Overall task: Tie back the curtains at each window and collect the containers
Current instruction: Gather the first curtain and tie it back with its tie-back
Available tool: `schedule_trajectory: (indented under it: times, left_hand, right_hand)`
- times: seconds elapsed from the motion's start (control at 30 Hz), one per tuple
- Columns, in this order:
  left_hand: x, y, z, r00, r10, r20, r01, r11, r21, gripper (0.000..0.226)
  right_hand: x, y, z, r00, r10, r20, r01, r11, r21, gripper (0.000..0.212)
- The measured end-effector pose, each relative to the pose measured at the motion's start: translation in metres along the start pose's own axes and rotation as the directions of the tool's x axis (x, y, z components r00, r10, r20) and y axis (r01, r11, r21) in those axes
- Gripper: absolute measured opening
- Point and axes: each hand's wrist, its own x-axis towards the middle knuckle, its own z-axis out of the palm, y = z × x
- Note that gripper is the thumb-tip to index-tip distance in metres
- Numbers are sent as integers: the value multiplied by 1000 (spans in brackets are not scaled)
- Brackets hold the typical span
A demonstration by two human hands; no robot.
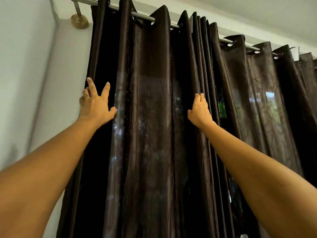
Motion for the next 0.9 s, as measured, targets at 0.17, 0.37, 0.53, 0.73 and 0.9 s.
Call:
schedule_trajectory:
  times: [0.17,0.37,0.53,0.73,0.9]
  left_hand:
    - [7,-11,14,995,-95,-14,94,994,-57,76]
    - [19,-12,28,971,-180,154,201,971,-127,70]
    - [27,-29,35,968,-135,210,159,982,-100,73]
    - [24,-54,42,979,-49,199,74,991,-116,68]
    - [15,-77,42,981,39,191,-13,991,-134,64]
  right_hand:
    - [19,13,7,997,76,-13,-75,997,32,78]
    - [29,18,12,994,105,10,-105,994,19,67]
    - [29,-1,31,987,157,-17,-154,982,109,34]
    - [29,-66,67,988,-139,74,119,967,226,32]
    - [29,-122,75,970,-223,100,189,943,275,49]
